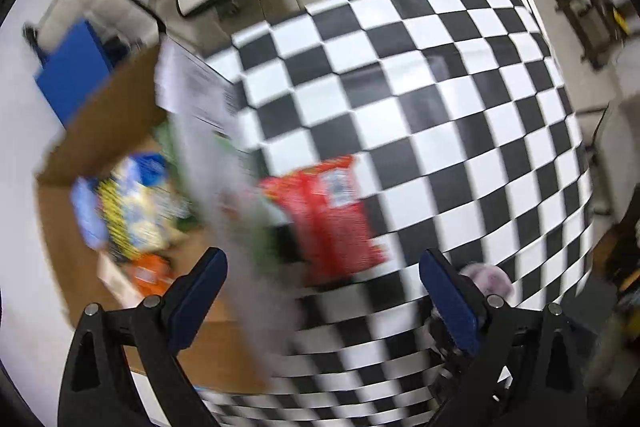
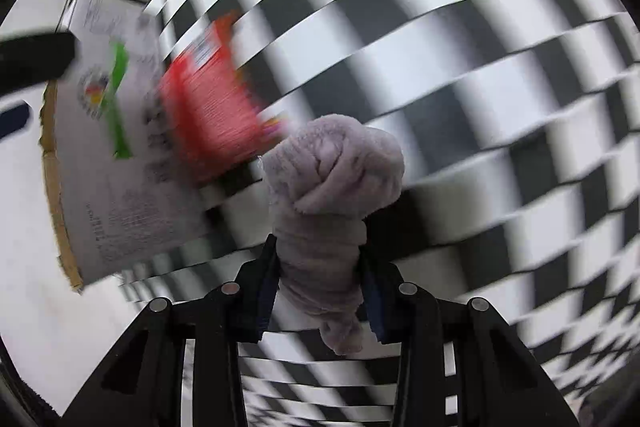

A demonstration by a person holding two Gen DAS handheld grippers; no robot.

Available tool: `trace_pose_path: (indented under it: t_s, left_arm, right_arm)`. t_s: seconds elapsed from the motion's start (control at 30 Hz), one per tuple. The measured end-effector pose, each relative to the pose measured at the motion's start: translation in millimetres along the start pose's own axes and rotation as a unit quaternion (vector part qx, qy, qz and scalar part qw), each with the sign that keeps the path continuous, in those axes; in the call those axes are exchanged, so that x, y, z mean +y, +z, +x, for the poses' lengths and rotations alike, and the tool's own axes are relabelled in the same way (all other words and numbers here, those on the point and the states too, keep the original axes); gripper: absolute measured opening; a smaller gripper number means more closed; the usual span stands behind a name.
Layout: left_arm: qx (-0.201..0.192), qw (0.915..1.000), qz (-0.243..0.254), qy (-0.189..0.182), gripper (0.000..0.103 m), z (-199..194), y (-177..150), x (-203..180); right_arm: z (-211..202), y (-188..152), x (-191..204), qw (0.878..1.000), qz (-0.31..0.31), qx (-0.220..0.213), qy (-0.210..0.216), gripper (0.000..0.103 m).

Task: Organize soft objects
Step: 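Grasp the red snack packet with the left tool while the right tool grasps the pink cloth, then carry the red packet and pink cloth into the box and open both tools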

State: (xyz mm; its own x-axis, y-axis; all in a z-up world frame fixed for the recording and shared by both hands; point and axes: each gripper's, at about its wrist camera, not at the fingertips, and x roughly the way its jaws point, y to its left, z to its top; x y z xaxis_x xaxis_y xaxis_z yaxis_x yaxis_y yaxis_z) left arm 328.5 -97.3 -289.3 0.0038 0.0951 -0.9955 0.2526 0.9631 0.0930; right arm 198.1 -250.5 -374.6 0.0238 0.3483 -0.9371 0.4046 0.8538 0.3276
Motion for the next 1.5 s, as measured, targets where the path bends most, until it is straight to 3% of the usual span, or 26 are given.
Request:
trace_pose_path:
  t_s: [0.13,0.27,0.4,0.53,0.6,0.77,0.83,0.9,1.0,1.17,1.37,1.5]
  left_arm:
    - [0.003,0.9982,-0.057,-0.014,0.099,26.8,-6.5,-18.8]
    - [0.003,0.9962,-0.085,0.021,0.099,54.1,-8.9,-26.0]
    - [0.008,0.9951,-0.077,0.06,0.099,75.0,-4.2,-36.2]
    - [0.028,0.9936,-0.07,0.084,0.102,92.5,-1.3,-43.0]
    - [0.027,0.9934,-0.084,0.074,0.101,93.4,-1.4,-41.7]
    - [0.028,0.9912,-0.129,-0.007,0.096,100.6,-2.0,-29.8]
    - [0.022,0.9916,-0.126,-0.016,0.086,99.7,-2.4,-31.9]
    - [0.01,0.9927,-0.118,-0.022,0.065,94.1,-1.4,-34.7]
    - [0.01,0.995,-0.096,-0.025,0.057,92.2,2.5,-43.3]
    - [0.018,0.9957,-0.074,-0.053,0.05,90.0,-13.3,-49.7]
    - [0.043,0.9949,-0.032,-0.086,0.05,96.3,-67.0,-69.8]
    - [0.049,0.9955,-0.013,-0.08,0.055,103.6,-82.1,-78.1]
  right_arm:
    - [-35.4,-2.8,-63.1,0.999,0.031,-0.023,-0.029,0.04]
    - [-57.1,-7.6,-104.3,0.997,0.046,-0.036,-0.052,0.04]
    - [-64.7,-9.5,-122.4,0.996,0.043,-0.037,-0.064,0.04]
    - [-54.7,-7.7,-115.8,0.997,0.027,-0.029,-0.071,0.04]
    - [-54.0,-6.5,-116.0,0.997,0.019,-0.025,-0.07,0.04]
    - [-52.7,-2.7,-102.7,0.997,-0.002,-0.024,-0.07,0.04]
    - [-50.9,-1.2,-101.1,0.997,-0.002,-0.024,-0.07,0.04]
    - [-49.7,0.0,-100.8,0.997,-0.001,-0.023,-0.071,0.04]
    - [-49.4,7.6,-106.6,0.997,0.0,-0.019,-0.071,0.04]
    - [-42.3,20.5,-107.3,0.996,-0.007,-0.006,-0.091,0.04]
    - [-33.9,22.2,-113.8,0.994,-0.028,0.016,-0.1,0.04]
    - [-32.3,21.3,-110.8,0.992,-0.053,0.026,-0.11,0.04]
